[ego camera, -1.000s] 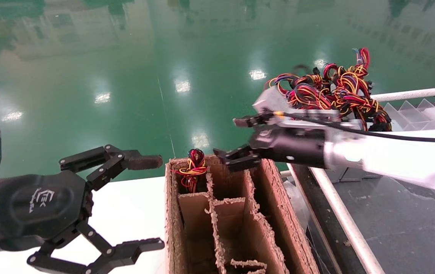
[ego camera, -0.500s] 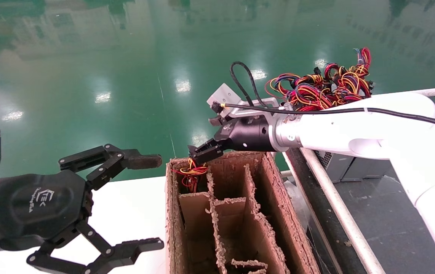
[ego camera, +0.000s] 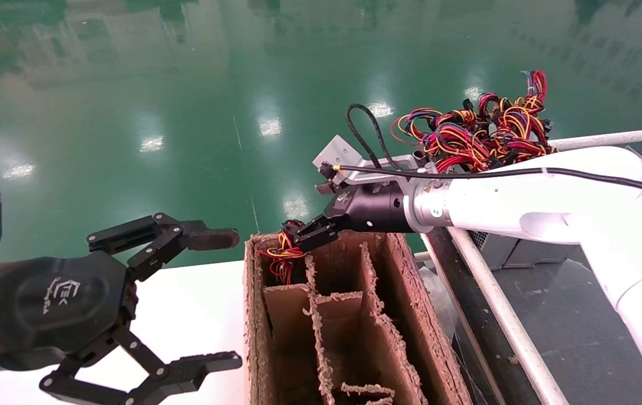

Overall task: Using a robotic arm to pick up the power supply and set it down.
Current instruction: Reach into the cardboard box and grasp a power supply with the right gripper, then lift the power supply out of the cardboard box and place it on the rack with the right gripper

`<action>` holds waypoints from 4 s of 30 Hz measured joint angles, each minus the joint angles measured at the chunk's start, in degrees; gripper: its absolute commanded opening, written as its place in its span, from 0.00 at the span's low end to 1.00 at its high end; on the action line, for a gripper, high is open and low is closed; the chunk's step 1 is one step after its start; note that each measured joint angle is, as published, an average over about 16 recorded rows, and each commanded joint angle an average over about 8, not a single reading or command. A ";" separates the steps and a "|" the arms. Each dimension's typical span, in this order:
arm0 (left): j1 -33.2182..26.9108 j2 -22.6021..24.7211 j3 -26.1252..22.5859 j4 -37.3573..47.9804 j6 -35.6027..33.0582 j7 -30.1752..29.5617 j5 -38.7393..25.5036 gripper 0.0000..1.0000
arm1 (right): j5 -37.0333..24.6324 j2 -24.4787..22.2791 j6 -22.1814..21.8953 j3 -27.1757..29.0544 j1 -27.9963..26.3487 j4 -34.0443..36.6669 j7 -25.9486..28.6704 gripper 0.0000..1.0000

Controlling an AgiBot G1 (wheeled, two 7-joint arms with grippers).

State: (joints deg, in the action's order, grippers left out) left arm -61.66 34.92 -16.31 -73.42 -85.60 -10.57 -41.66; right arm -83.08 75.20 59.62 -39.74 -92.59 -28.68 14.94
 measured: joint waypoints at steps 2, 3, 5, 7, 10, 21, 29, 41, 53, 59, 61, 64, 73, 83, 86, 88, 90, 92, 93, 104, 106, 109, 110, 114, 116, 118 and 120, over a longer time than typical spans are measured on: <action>0.00 0.00 -0.01 0.00 0.00 0.00 0.01 1.00 | 0.42 -0.38 0.50 0.14 0.13 -0.27 -0.30 1.00; 0.00 0.00 -0.01 0.00 0.01 0.01 0.01 1.00 | 0.61 -0.59 0.75 0.21 0.20 -0.42 -0.42 1.00; 0.00 -0.01 -0.02 0.00 0.01 0.01 0.01 1.00 | 0.96 -1.03 1.26 0.33 0.37 -0.73 -0.59 1.00; -0.01 -0.01 -0.03 0.00 0.01 0.01 0.02 1.00 | 1.22 -1.46 1.71 0.42 0.52 -0.98 -0.68 1.00; -0.01 -0.02 -0.04 0.00 0.02 0.02 0.03 1.00 | 1.29 -1.92 2.03 0.43 0.75 -1.17 -0.70 1.00; -0.02 -0.03 -0.08 0.00 0.04 0.04 0.06 1.00 | 0.65 -0.95 0.42 0.12 1.13 0.82 -1.22 0.19; -0.02 -0.05 -0.11 0.00 0.05 0.06 0.08 1.00 | 1.14 0.82 -1.64 0.22 0.94 3.44 -3.19 0.00; -0.03 -0.06 -0.16 0.00 0.07 0.08 0.11 1.00 | 2.93 2.12 -2.88 -0.97 0.64 5.39 -4.54 0.00; -0.04 -0.08 -0.20 0.00 0.09 0.10 0.14 1.00 | 5.44 2.31 -2.19 -3.64 0.68 5.66 -4.36 0.00; -0.05 -0.09 -0.22 0.00 0.10 0.11 0.15 1.00 | 6.83 2.24 -1.64 -4.86 0.82 5.94 -4.55 0.00; -0.05 -0.10 -0.23 0.00 0.10 0.12 0.16 1.00 | 7.30 2.20 -1.44 -5.20 0.87 6.09 -4.68 0.00; -0.05 -0.10 -0.24 0.00 0.11 0.12 0.17 1.00 | 7.99 2.12 -1.19 -5.63 0.94 6.41 -4.92 0.00; -0.06 -0.11 -0.27 0.00 0.12 0.14 0.19 1.00 | 10.32 1.74 -0.23 -6.12 1.06 7.70 -5.95 0.00; -0.07 -0.13 -0.31 0.00 0.13 0.15 0.21 1.00 | 14.73 -0.23 2.00 -4.11 1.57 7.38 -8.34 0.00; -0.07 -0.13 -0.32 0.00 0.14 0.16 0.22 1.00 | 16.68 -1.52 3.11 -2.89 2.00 6.24 -8.97 0.00; -0.07 -0.13 -0.33 0.00 0.14 0.16 0.22 1.00 | 18.12 -2.58 3.93 -1.96 2.38 5.12 -9.24 0.00; -0.07 -0.14 -0.33 0.00 0.15 0.17 0.23 1.00 | 19.61 -3.78 4.78 -0.98 2.82 3.71 -9.32 0.00; -0.07 -0.14 -0.34 0.00 0.15 0.17 0.23 1.00 | 21.07 -5.10 5.55 0.00 3.29 2.01 -9.19 0.00; -0.07 -0.14 -0.34 0.00 0.15 0.17 0.24 1.00 | 21.78 -5.80 5.89 0.48 3.54 1.05 -9.03 0.00; -0.08 -0.16 -0.38 0.00 0.17 0.19 0.26 1.00 | 27.94 -14.29 6.58 5.09 5.47 -12.12 -3.75 0.00; -0.08 -0.16 -0.39 0.00 0.17 0.19 0.27 1.00 | 28.72 -16.10 6.09 5.85 5.57 -14.81 -2.28 0.00; -0.09 -0.16 -0.40 0.00 0.17 0.20 0.27 1.00 | 29.71 -19.10 5.12 7.03 5.53 -18.89 0.05 0.00; -0.09 -0.17 -0.40 0.00 0.18 0.20 0.28 1.00 | 29.99 -20.16 4.78 7.42 5.48 -20.24 0.86 0.00; -0.09 -0.17 -0.42 0.00 0.18 0.21 0.29 1.00 | 30.89 -24.73 3.59 8.85 5.05 -25.49 4.33 0.00; -0.09 -0.17 -0.42 0.00 0.18 0.21 0.29 1.00 | 31.12 -27.17 3.09 9.49 4.74 -27.94 6.07 0.00; -0.09 -0.18 -0.43 0.00 0.19 0.21 0.29 1.00 | 31.25 -29.70 2.72 10.07 4.40 -30.21 7.79 0.00; -0.09 -0.18 -0.44 0.00 0.19 0.22 0.30 1.00 | 31.35 -32.35 2.49 10.63 4.11 -32.29 9.49 0.00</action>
State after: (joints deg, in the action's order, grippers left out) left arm -61.75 34.74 -16.75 -73.42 -85.41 -10.35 -41.36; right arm -51.72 42.86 62.11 -29.11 -88.48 -60.97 24.43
